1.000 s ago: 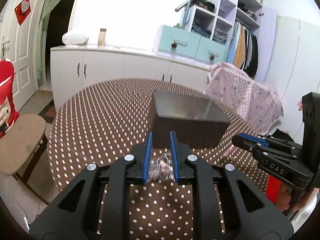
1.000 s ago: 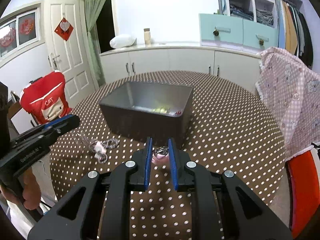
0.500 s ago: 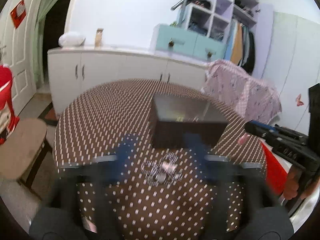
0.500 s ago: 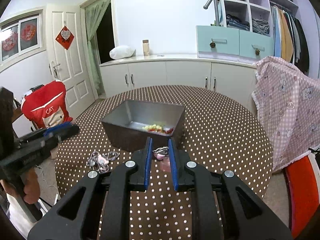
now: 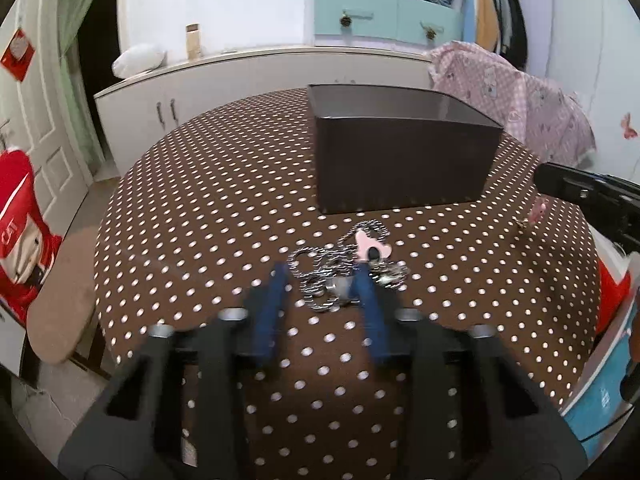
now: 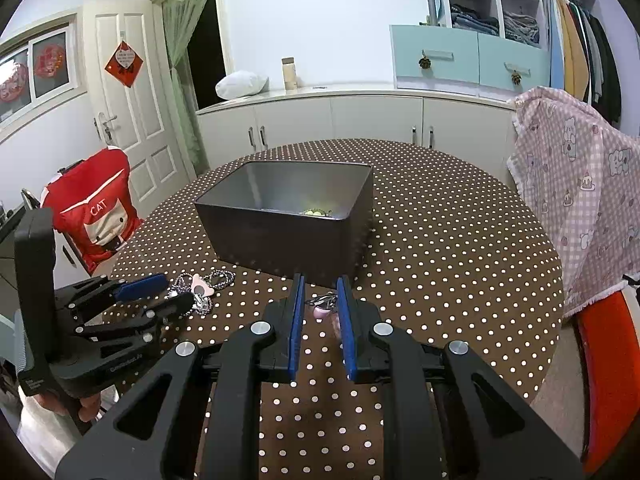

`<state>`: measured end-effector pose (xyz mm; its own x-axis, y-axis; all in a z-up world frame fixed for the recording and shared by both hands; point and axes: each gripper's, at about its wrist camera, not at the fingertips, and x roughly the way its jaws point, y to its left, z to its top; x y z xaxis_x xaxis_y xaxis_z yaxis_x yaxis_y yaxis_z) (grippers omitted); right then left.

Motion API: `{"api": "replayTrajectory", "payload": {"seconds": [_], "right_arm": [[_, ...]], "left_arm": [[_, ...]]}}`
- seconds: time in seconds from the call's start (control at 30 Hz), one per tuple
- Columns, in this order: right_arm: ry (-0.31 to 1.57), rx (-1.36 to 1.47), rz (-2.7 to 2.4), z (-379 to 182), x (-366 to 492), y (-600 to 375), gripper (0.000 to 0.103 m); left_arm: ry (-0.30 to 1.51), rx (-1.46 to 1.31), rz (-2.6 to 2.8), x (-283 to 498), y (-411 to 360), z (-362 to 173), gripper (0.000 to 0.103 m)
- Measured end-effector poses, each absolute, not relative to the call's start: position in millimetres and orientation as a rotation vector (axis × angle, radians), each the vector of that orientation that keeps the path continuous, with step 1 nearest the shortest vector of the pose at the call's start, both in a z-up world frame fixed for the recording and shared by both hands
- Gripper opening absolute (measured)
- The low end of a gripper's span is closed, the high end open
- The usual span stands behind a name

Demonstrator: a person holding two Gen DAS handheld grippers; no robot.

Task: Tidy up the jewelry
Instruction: 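Carry the silver chain toward the box with the left gripper while the right carries the pink charm, then lower the silver chain into the box and open the left gripper while the right drops the pink charm in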

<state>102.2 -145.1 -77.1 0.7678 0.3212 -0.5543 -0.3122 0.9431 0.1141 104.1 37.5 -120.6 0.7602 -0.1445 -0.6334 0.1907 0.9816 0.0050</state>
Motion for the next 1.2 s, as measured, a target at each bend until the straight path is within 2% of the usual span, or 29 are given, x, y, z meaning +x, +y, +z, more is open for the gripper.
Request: {"api": "replayTrajectory", "payload": {"seconds": [0.1,0.17,0.73,1.2], "right_arm": [[0.605,0.018,0.344,-77,102,-145,0.015],[0.597,0.013,0.344,-76,101,-146,0.015],[0.507,-0.005,0.325,-45,100,-151,0.015],[0.381,-0.029,0.358,15,115,-159,0.015]], "left_arm": [[0.661,0.094,-0.151,105,36,-117,0.023],[0.612,0.07,-0.184,98,39,-107,0.016],[0.433,0.017,-0.205,89,42,-42,0.016],[0.361,-0.068,-0.253,112,43,23,0.016]]}}
